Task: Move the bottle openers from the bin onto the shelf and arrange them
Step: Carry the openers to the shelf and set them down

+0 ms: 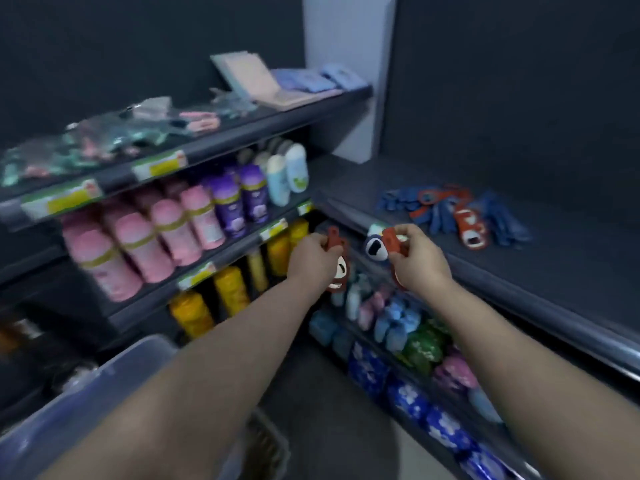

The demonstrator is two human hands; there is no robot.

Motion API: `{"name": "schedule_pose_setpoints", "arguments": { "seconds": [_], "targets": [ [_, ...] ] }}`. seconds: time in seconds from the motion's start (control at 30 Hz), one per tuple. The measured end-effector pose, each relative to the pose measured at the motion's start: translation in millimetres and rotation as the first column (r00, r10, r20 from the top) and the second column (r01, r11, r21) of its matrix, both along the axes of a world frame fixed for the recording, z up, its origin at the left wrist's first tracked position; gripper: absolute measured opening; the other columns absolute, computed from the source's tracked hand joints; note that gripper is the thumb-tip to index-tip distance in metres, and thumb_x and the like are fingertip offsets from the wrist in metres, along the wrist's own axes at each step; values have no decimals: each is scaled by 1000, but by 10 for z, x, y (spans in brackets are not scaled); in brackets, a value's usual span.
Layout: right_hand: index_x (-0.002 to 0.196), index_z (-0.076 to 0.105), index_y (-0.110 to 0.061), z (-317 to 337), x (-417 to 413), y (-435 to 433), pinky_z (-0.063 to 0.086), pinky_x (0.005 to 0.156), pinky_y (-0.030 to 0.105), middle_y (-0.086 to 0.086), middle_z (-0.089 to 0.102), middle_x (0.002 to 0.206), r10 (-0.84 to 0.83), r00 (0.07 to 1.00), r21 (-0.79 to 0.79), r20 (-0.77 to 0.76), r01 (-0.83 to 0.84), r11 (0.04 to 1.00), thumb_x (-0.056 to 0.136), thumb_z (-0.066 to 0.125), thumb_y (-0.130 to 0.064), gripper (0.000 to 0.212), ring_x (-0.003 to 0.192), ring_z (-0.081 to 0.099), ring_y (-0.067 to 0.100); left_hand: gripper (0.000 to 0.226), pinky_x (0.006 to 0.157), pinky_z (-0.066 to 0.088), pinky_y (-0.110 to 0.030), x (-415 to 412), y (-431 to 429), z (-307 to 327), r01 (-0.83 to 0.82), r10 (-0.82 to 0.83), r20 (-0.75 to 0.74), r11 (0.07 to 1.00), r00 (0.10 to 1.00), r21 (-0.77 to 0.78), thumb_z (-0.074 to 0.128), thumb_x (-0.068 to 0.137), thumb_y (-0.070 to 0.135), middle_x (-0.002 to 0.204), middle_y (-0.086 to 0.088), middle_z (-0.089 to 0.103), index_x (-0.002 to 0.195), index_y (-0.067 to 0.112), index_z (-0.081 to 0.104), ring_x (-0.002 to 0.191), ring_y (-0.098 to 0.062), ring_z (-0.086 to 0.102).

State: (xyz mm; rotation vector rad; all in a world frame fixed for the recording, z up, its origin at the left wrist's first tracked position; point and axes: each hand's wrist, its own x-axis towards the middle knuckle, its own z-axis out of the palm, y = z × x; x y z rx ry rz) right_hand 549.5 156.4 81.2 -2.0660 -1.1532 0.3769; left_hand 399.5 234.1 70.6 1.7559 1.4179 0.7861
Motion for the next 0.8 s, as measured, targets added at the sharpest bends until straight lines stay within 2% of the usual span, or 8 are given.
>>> {"name": "schedule_pose_setpoints", "arguments": {
  "seconds": [0.1, 0.27, 0.47, 0.63, 0.7, 0.8],
  "targets": [
    [120, 53, -27, 93, 600, 1, 45, 85, 33, 3, 67, 116, -82, 997, -19, -5, 82, 996, 88, 57, -18, 34, 108, 60, 27, 20, 80, 48, -32, 667, 90, 90, 61, -61, 15, 998, 998, 11, 61, 92, 24, 100, -11, 71, 102, 9, 68, 96, -27, 64],
    [127, 52, -26, 131, 1420, 95, 44, 89, 34, 6, 63, 123, -189, 982, -49, -27, 188, 981, 89, 53, -15, 40, 114, 58, 27, 21, 88, 49, -38, 1628, 262, 159, 176, -171, -92, 983, 981, 49, 59, 91, 20, 104, -15, 69, 103, 5, 67, 101, -32, 62],
    [129, 49, -26, 12, 2012, 271, 45, 90, 36, 6, 62, 126, -292, 956, -115, 1, 290, 950, 90, 52, -17, 40, 116, 55, 30, 23, 83, 45, -31, 2380, 628, 137, 316, -302, -139, 944, 943, 92, 59, 91, 18, 112, -13, 68, 110, 7, 66, 106, -30, 61],
    [139, 40, -22, -79, 2326, 489, 42, 90, 35, 8, 58, 130, -292, 955, -127, 55, 297, 946, 92, 52, -17, 48, 120, 52, 31, 24, 81, 46, -29, 2893, 1022, 111, 425, -401, -202, 900, 894, 93, 60, 90, 15, 106, -10, 69, 113, 12, 61, 101, -26, 63],
    [142, 37, -21, -148, 2384, 541, 40, 90, 36, 10, 54, 132, -257, 958, -132, 130, 274, 953, 93, 52, -18, 52, 122, 48, 31, 32, 83, 48, -32, 3024, 1139, 67, 493, -454, -260, 862, 852, 113, 63, 88, 16, 107, -10, 69, 120, 11, 58, 101, -27, 63],
    [142, 37, -27, -234, 2432, 573, 37, 92, 40, 6, 51, 128, -199, 902, -202, 384, 292, 935, 97, 44, -22, 46, 120, 43, 29, 40, 86, 50, -37, 3097, 1262, -16, 576, -497, -368, 804, 786, 146, 63, 87, 19, 109, -7, 68, 126, 15, 55, 104, -26, 60]
  ]
}}
